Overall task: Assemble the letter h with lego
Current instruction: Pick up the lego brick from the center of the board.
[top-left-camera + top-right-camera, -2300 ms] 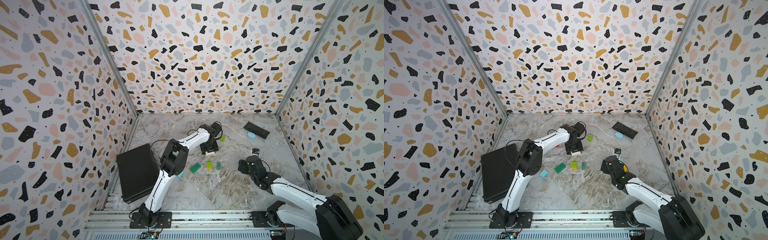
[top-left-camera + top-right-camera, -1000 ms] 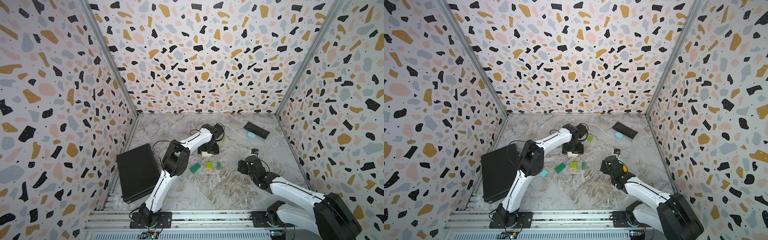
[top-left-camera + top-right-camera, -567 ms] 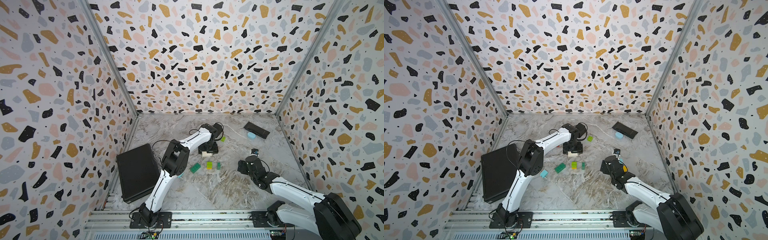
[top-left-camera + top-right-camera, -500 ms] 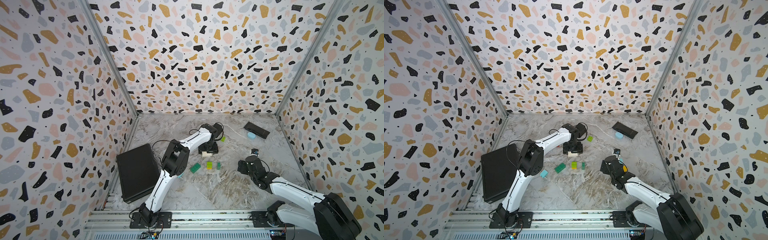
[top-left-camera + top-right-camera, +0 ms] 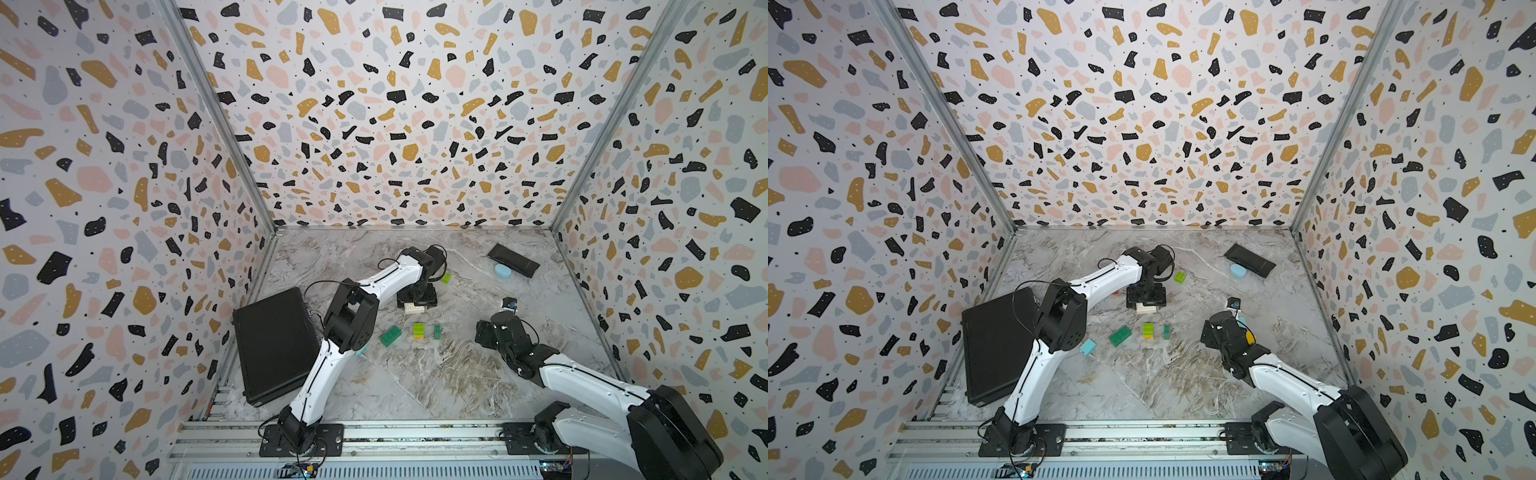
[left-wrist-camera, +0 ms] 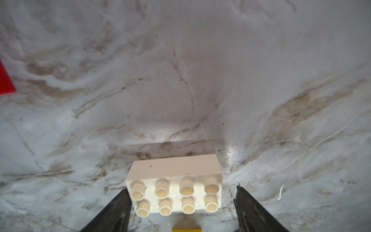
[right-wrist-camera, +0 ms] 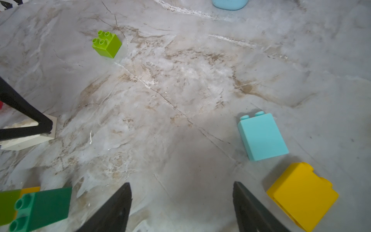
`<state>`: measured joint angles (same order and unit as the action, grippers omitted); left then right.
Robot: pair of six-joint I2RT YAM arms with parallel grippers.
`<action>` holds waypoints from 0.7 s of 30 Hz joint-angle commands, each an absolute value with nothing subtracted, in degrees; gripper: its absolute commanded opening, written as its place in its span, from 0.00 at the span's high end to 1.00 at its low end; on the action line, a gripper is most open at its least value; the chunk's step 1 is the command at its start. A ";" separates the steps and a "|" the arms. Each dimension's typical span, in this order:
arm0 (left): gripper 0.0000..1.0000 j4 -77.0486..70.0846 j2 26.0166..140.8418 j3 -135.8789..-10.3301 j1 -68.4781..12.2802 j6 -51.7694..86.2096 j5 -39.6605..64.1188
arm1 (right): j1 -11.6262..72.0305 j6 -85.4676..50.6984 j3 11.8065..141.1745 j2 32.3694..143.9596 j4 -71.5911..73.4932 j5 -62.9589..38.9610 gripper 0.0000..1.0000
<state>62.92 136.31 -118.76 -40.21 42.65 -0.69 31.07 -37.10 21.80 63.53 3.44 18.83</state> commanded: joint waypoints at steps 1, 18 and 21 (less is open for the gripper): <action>0.19 63.46 136.85 -118.03 -39.93 42.76 -1.04 | 30.86 -36.83 23.55 63.01 3.42 19.34 0.19; 0.19 63.19 137.57 -117.94 -39.84 42.97 -0.94 | 30.87 -36.83 23.55 62.97 3.26 19.28 0.19; 0.19 63.36 137.83 -118.20 -39.79 43.00 -1.37 | 30.85 -36.83 23.55 62.93 3.25 19.34 0.19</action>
